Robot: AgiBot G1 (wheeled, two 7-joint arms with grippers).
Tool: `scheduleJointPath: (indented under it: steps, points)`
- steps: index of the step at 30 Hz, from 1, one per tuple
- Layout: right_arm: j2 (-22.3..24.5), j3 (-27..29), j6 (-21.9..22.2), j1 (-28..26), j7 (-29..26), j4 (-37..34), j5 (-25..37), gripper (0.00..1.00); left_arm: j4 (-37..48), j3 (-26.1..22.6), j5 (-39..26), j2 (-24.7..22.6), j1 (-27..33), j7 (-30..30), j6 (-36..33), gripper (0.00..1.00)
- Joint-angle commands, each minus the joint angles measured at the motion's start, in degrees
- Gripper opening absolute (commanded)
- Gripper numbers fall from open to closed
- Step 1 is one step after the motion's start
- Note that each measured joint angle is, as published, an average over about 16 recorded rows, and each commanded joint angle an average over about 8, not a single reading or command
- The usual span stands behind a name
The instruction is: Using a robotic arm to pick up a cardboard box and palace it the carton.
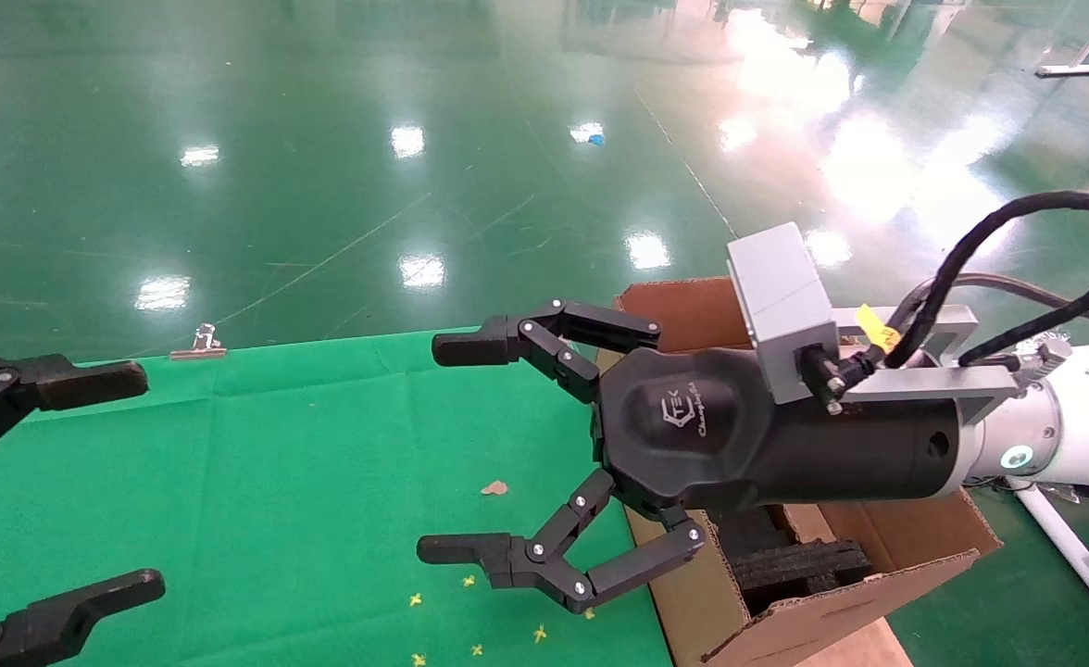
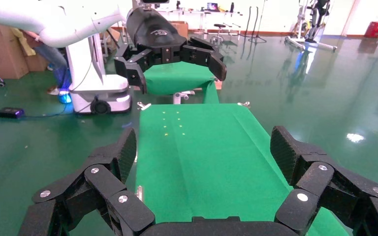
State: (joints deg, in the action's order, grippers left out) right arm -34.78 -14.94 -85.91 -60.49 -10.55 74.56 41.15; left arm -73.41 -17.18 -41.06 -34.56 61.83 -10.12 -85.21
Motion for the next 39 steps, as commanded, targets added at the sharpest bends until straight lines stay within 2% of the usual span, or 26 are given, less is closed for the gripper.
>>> scheduleJointPath:
  steps: [1, 39]
  points:
    - [0.0, -0.3, 0.0, -0.3, -0.1, -0.3, 0.2, 1.0, 0.0, 0.0, 0.0, 0.0, 0.0, 0.0, 0.0, 1.0]
    - [-0.3, -1.3, 0.3, -1.3, -0.3, -1.2, 0.8, 1.0, 0.0, 0.0, 0.0, 0.0, 0.0, 0.0, 0.0, 1.0]
